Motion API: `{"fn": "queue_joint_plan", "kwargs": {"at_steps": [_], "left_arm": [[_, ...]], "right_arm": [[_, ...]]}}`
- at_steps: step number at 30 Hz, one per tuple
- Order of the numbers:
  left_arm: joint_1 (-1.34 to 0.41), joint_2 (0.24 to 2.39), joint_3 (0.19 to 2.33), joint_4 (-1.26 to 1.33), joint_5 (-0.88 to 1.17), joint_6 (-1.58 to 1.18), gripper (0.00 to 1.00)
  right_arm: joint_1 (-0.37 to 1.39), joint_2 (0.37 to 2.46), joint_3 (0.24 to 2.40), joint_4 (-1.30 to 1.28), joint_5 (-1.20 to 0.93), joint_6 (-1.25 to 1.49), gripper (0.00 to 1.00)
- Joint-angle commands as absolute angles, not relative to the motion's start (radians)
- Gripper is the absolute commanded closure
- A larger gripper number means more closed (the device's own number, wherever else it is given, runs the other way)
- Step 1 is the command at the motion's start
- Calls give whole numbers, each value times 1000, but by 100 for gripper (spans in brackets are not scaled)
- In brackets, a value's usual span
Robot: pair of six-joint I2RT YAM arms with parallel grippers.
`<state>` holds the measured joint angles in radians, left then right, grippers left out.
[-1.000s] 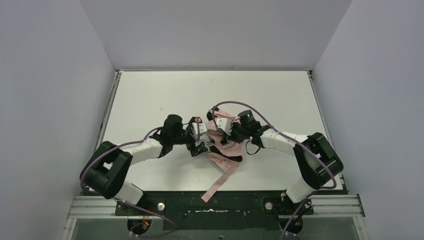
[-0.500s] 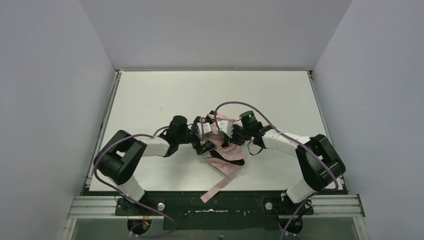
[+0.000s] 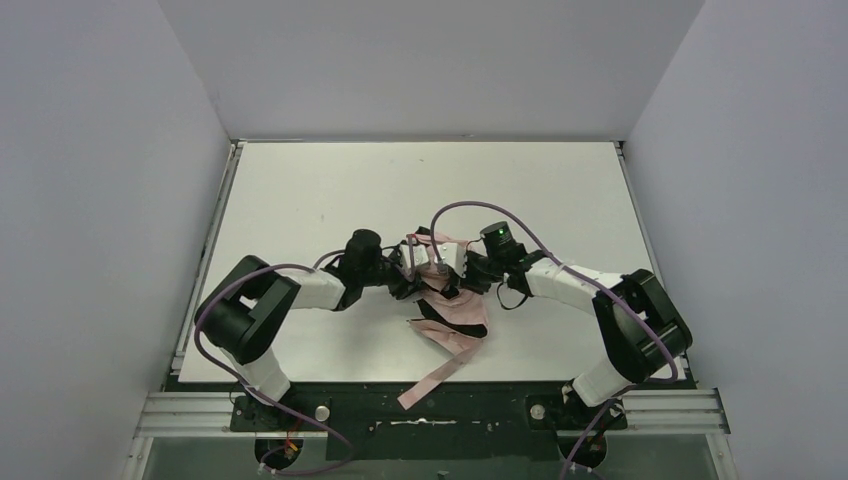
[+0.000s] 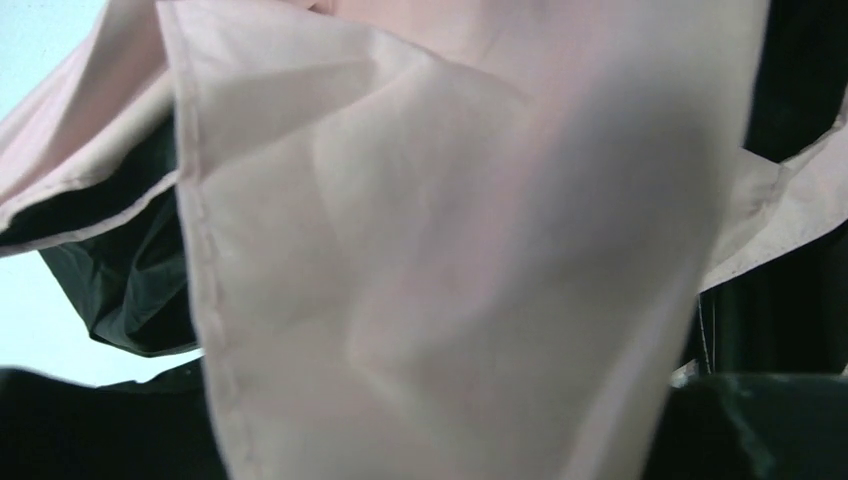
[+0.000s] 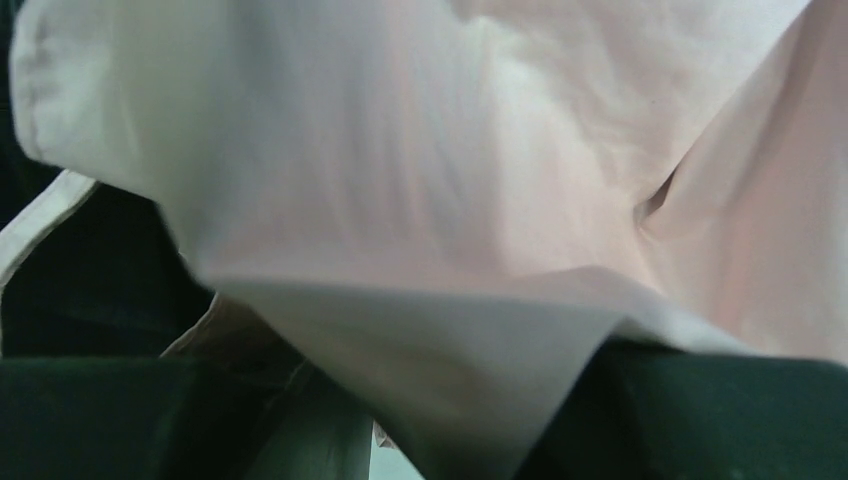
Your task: Put away the umbrella
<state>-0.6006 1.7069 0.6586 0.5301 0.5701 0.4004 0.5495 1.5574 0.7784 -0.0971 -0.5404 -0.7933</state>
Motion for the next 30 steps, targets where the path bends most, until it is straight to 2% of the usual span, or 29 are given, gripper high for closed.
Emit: {"fn": "queue_joint_plan", "kwargs": {"at_steps": [1, 5, 10, 12, 17, 21, 30], "left_arm": [[-624, 1745, 694, 542, 589, 379, 57], [-636, 1756, 705, 534, 582, 370, 74], [-646, 1756, 715, 488, 567, 385, 88], [-654, 1758, 722, 456, 558, 406, 100], [-668, 1757, 728, 409, 544, 445, 100], [-669, 1750, 724, 404, 527, 463, 100], [-669, 1749, 726, 387, 512, 491, 100]], "right_arm": [[543, 1526, 794, -97, -596, -798, 81], [542, 1533, 804, -102, -602, -791, 81], [541, 1545, 821, -95, -597, -759, 78], [541, 1551, 826, -88, -590, -737, 74], [533, 1525, 839, -110, -565, -702, 49], [507, 1415, 835, -177, -552, -704, 37], [498, 1119, 788, -339, -575, -697, 37]]}}
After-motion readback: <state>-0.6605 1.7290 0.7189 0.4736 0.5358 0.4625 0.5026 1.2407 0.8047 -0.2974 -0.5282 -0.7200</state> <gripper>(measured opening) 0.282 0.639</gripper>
